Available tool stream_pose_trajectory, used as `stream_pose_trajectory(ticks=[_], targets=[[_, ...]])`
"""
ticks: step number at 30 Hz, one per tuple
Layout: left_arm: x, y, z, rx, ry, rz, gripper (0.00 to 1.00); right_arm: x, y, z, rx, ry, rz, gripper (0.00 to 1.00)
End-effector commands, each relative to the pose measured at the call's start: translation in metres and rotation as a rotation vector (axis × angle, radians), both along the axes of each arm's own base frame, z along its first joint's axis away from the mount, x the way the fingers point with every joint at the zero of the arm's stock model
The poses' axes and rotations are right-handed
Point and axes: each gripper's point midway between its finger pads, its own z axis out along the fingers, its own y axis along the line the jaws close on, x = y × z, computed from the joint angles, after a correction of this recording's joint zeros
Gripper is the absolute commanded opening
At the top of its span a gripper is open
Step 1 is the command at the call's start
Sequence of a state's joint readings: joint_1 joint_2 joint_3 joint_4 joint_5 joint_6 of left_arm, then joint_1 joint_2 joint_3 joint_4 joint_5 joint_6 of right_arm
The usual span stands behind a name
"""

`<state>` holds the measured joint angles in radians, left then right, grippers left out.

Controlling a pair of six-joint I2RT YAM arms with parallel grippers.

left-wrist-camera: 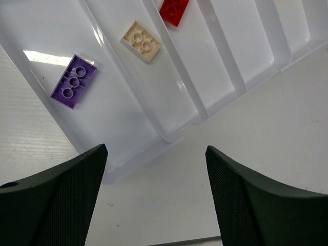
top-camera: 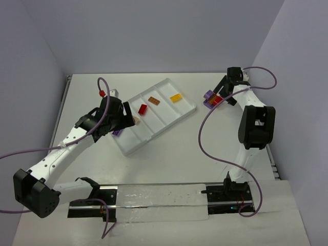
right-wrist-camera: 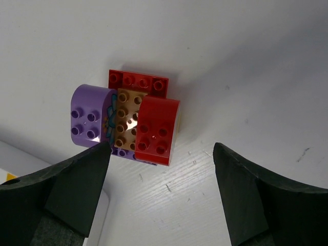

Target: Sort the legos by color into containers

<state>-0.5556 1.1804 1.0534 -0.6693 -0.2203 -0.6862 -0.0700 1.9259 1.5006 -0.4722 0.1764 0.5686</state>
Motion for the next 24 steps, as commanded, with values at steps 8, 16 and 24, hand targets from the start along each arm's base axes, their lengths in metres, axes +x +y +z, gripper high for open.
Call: stream_pose_trajectory(ticks=[8,16,24], targets=[[0.007,-0.007,0.001,-0.007,-0.015,-0.015,0.85,0.016,0.005,-0.006,0.012,-0.004,0.02,0.85],[0.009,-0.009,0.0,-0.005,-0.009,-0.017,0.86,0.014,0.012,-0.023,0.041,0.015,0.033,0.74],[0.008,-0.009,0.001,-0.008,-0.008,-0.012,0.85,0.016,0.014,-0.033,0.052,0.033,0.043,0.7]])
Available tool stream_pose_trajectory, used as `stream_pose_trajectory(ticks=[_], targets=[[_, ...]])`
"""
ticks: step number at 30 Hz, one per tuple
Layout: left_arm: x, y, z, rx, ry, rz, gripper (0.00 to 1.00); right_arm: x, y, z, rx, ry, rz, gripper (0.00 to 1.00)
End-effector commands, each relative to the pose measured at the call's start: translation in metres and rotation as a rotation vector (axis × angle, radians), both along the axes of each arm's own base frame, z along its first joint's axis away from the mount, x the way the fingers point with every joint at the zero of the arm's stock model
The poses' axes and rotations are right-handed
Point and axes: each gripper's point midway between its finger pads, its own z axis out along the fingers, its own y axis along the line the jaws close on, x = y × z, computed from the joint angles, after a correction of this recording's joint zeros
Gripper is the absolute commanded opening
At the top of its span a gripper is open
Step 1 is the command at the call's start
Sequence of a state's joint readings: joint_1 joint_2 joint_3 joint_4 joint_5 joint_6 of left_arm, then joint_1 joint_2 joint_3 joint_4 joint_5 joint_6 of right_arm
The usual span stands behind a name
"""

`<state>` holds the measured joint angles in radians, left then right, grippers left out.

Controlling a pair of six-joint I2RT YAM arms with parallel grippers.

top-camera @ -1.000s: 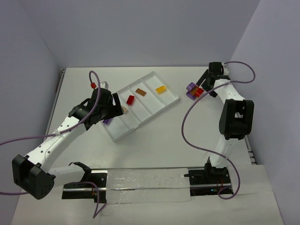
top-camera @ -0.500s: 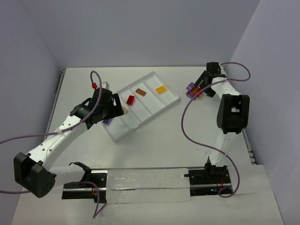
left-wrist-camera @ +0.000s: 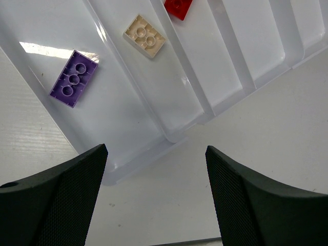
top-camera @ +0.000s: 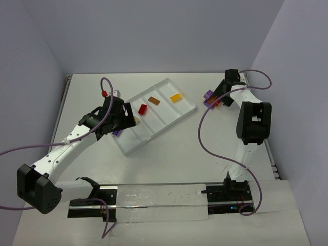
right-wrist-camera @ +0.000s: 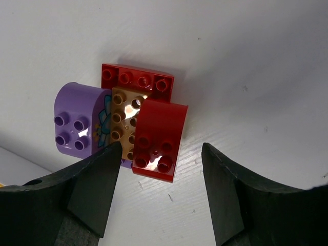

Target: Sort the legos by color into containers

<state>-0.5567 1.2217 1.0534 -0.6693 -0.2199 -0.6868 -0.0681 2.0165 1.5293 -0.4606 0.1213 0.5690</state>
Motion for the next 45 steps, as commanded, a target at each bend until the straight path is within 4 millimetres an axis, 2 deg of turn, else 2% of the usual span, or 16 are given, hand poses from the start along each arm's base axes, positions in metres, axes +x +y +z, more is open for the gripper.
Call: stream_pose_trajectory(ticks=[1,6,12,13,17,19,21,26,30,31,32,35,38,40,43,45], targets=[[0.006,-0.007,0.015,-0.032,-0.045,-0.01,0.85,0.007,0.004,-0.003,0.004,-0.012,0.007,0.69],[0.005,-0.007,0.016,-0.034,-0.049,-0.009,0.85,0.006,0.002,-0.005,-0.003,-0.008,-0.004,0.63],[0.004,-0.005,0.02,-0.037,-0.059,-0.006,0.85,0.002,0.0,-0.002,-0.009,-0.011,-0.01,0.44],[0.004,-0.006,0.02,-0.038,-0.06,-0.006,0.86,0.001,-0.001,0.002,-0.013,-0.019,-0.013,0.42],[0.004,-0.006,0.02,-0.042,-0.058,-0.006,0.85,-0.011,-0.006,0.03,-0.047,-0.069,-0.034,0.22],[0.005,-0.007,0.022,-0.049,-0.063,-0.007,0.85,-0.018,-0.009,0.04,-0.064,-0.087,-0.042,0.2],[0.005,-0.01,0.022,-0.059,-0.062,-0.013,0.85,-0.031,-0.012,0.053,-0.083,-0.113,-0.05,0.12],[0.008,-0.016,0.027,-0.08,-0.071,-0.027,0.86,-0.063,-0.004,0.066,-0.083,-0.154,-0.035,0.03],[0.009,-0.023,0.03,-0.098,-0.074,-0.042,0.85,-0.098,0.021,0.059,-0.045,-0.165,0.011,0.03],[0.009,-0.025,0.031,-0.105,-0.074,-0.047,0.85,-0.102,0.036,0.057,-0.036,-0.17,0.04,0.03],[0.009,-0.026,0.031,-0.106,-0.074,-0.047,0.85,-0.109,0.037,0.055,-0.035,-0.167,0.042,0.03],[0.009,-0.032,0.031,-0.118,-0.075,-0.06,0.85,-0.137,0.078,0.044,-0.01,-0.158,0.132,0.03],[0.009,-0.032,0.031,-0.115,-0.074,-0.057,0.85,-0.151,0.123,0.046,0.025,-0.173,0.25,0.03],[0.01,-0.029,0.033,-0.103,-0.077,-0.045,0.85,-0.159,0.153,0.053,0.024,-0.184,0.334,0.03],[0.011,-0.013,0.037,-0.057,-0.091,0.022,0.85,-0.165,0.218,0.079,0.064,-0.24,0.509,0.03],[0.011,-0.004,0.043,-0.042,-0.105,0.064,0.86,-0.164,0.245,0.09,0.068,-0.261,0.575,0.04]])
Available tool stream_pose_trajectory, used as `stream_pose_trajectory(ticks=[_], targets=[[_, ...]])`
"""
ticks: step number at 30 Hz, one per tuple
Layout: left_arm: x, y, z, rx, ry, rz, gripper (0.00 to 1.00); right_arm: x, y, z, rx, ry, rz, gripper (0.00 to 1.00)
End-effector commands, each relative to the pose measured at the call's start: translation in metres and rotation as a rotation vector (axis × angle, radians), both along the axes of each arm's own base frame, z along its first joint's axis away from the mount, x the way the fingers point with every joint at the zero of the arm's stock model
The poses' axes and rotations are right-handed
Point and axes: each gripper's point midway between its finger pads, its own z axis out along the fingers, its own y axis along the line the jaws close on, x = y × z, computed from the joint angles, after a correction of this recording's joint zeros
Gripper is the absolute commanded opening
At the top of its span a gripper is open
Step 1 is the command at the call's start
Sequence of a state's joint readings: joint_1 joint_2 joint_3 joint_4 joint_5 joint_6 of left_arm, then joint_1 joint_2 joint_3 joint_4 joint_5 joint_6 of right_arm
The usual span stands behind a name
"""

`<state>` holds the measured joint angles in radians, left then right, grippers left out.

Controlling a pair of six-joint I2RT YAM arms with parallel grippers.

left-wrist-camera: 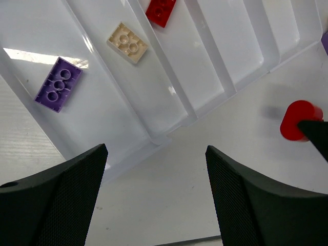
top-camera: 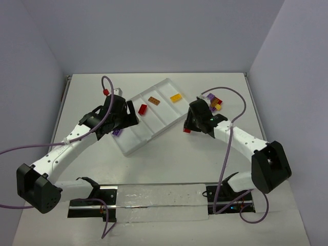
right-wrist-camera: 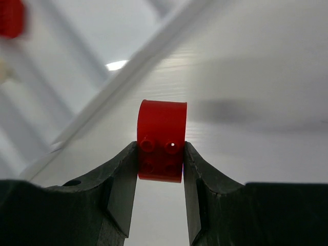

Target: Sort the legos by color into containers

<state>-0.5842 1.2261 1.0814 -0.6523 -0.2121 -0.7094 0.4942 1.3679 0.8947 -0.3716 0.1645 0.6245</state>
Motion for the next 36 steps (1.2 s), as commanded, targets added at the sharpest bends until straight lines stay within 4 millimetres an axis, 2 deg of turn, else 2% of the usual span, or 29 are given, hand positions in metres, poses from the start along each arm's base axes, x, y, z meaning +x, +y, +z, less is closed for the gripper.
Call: stream_pose_trajectory(ticks=[1,4,8,12,15,17,19,21,22,24,26,28,32,36], targets=[[0.008,0.018,0.036,0.004,-0.086,0.118,0.86,0.021,0.068,0.058,0.071,-0.144,0.127,0.04],[0.003,0.035,0.05,0.002,-0.102,0.192,0.86,0.03,0.105,0.064,0.065,-0.155,0.2,0.04],[-0.002,0.045,0.06,-0.027,-0.125,0.227,0.86,0.057,0.148,0.053,0.06,-0.132,0.247,0.06],[-0.007,0.047,0.058,-0.041,-0.119,0.227,0.86,0.07,0.178,0.037,0.057,-0.097,0.278,0.08],[-0.008,0.048,0.055,-0.037,-0.107,0.226,0.86,0.08,0.191,0.024,0.052,-0.079,0.28,0.15],[-0.008,0.048,0.054,-0.036,-0.105,0.224,0.86,0.084,0.195,0.018,0.041,-0.068,0.276,0.27],[-0.009,0.047,0.051,-0.035,-0.098,0.217,0.86,0.087,0.197,0.017,0.036,-0.064,0.274,0.56],[-0.008,0.046,0.051,-0.038,-0.1,0.213,0.86,0.088,0.199,0.02,0.051,-0.074,0.282,0.7],[-0.007,0.044,0.05,-0.04,-0.099,0.207,0.86,0.087,0.202,0.027,0.072,-0.089,0.291,0.8],[-0.006,0.042,0.049,-0.041,-0.096,0.198,0.86,0.087,0.202,0.034,0.088,-0.104,0.292,0.84],[-0.005,0.042,0.047,-0.036,-0.093,0.196,0.86,0.09,0.195,0.042,0.062,-0.125,0.273,0.84],[-0.005,0.044,0.044,-0.021,-0.082,0.202,0.86,0.093,0.178,0.054,0.037,-0.151,0.238,0.84],[-0.006,0.045,0.048,-0.027,-0.099,0.202,0.85,0.118,0.107,0.068,0.059,-0.193,0.087,0.81],[-0.005,0.041,0.048,-0.052,-0.115,0.192,0.85,0.14,0.035,0.066,0.057,-0.195,-0.073,0.82]])
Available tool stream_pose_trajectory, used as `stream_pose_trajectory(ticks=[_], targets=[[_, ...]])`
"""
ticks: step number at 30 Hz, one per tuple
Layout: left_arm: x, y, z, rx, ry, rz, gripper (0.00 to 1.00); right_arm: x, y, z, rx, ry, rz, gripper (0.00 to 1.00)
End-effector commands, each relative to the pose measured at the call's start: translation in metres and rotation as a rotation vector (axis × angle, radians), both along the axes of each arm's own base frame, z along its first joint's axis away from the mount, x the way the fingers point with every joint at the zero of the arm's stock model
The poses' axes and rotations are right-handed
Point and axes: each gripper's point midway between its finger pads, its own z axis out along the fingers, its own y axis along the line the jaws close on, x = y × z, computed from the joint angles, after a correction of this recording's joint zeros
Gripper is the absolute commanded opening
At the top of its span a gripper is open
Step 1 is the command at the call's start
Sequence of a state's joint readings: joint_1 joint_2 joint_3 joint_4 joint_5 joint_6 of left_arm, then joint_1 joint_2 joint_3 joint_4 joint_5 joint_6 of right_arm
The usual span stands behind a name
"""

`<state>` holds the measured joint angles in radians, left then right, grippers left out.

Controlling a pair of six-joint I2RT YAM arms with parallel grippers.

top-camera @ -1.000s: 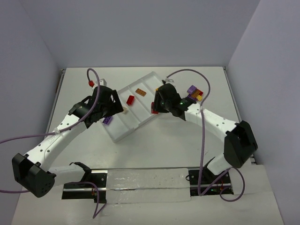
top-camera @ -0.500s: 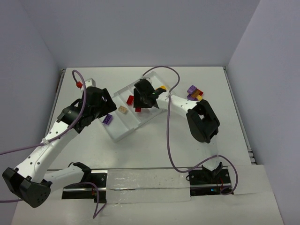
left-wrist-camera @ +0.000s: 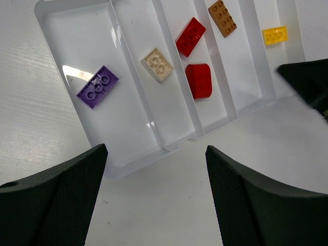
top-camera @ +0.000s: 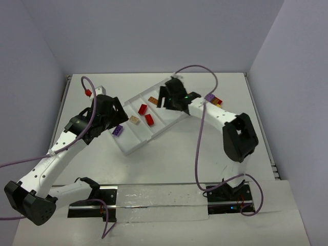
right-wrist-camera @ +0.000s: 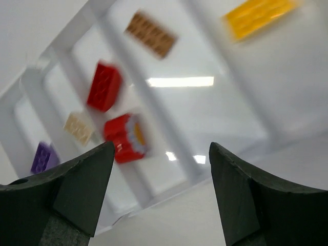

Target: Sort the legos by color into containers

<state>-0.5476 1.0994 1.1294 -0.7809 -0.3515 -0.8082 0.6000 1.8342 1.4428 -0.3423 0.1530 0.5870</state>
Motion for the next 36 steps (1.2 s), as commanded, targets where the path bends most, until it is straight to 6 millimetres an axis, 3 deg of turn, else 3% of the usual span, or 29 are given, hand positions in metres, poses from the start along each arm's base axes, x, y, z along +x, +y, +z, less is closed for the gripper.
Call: stream_pose_trajectory(ticks=[1,3,4,5,8,10,14,23,36], targets=[[0.003,-0.005,0.007,-0.044,-0.043,-0.021,0.85,0.044,-0.104,0.029,0.014,-0.079,-0.272,0.82],[0.004,-0.01,0.007,-0.064,-0.051,-0.038,0.85,0.055,-0.143,0.019,-0.036,-0.041,-0.391,0.86],[0.004,-0.011,0.007,-0.067,-0.054,-0.039,0.85,0.055,-0.144,0.019,-0.027,-0.036,-0.409,0.86],[0.005,-0.013,0.005,-0.068,-0.048,-0.046,0.85,0.059,-0.168,0.015,-0.079,-0.01,-0.493,0.89],[0.007,-0.013,0.002,-0.051,-0.035,-0.047,0.85,0.061,-0.203,0.009,-0.182,0.017,-0.618,0.99],[0.008,-0.013,0.003,-0.044,-0.038,-0.049,0.85,0.064,-0.215,0.005,-0.197,0.019,-0.64,0.99],[0.009,-0.013,0.003,-0.038,-0.041,-0.053,0.85,0.072,-0.229,-0.007,-0.209,0.043,-0.658,0.97],[0.01,-0.008,0.001,-0.002,-0.032,-0.049,0.85,0.092,-0.248,-0.034,-0.215,0.09,-0.709,0.79],[0.015,-0.015,0.002,-0.01,-0.029,-0.07,0.85,0.115,-0.261,-0.058,-0.235,0.132,-0.68,0.72]])
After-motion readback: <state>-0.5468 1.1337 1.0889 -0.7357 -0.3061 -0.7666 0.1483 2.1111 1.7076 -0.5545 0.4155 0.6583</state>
